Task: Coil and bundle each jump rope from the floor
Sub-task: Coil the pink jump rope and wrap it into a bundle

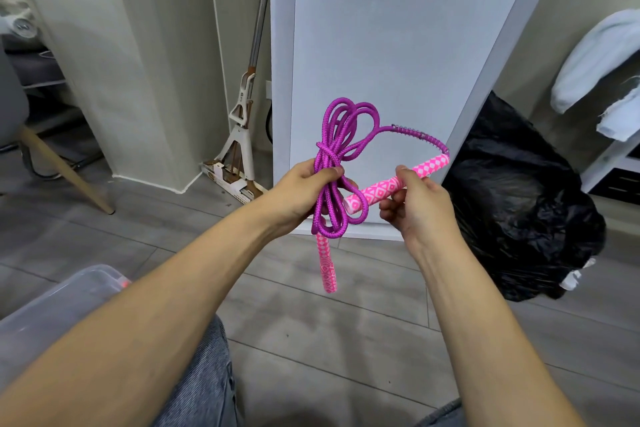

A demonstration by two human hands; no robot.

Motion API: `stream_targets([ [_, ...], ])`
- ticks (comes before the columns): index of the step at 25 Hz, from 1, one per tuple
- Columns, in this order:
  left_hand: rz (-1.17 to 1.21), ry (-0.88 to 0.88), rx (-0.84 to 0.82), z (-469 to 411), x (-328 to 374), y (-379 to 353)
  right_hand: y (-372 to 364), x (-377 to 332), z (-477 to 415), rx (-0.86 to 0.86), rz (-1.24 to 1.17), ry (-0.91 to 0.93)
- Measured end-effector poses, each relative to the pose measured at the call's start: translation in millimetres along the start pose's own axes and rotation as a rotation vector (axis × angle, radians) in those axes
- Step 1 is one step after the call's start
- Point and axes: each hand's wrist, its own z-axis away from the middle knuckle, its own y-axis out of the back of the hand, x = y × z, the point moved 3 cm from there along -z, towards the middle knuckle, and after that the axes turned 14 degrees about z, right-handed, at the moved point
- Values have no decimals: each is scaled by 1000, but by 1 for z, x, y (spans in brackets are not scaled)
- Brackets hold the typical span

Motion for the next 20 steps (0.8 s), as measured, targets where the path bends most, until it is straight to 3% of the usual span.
stream_targets([
  [5,-4,-3,29,-1,-1,1,-5,2,2,-38,25,7],
  [8,-13,11,18,-2,0,4,6,-5,-3,75,190,101],
  [13,132,80,95,-2,-1,6,25,-8,-12,156,-80,125],
  [17,233,140,136,1,3,9,27,-7,-11,188,344,362],
  [20,226,187,86,5,3,3,21,-12,-7,213,392,479],
])
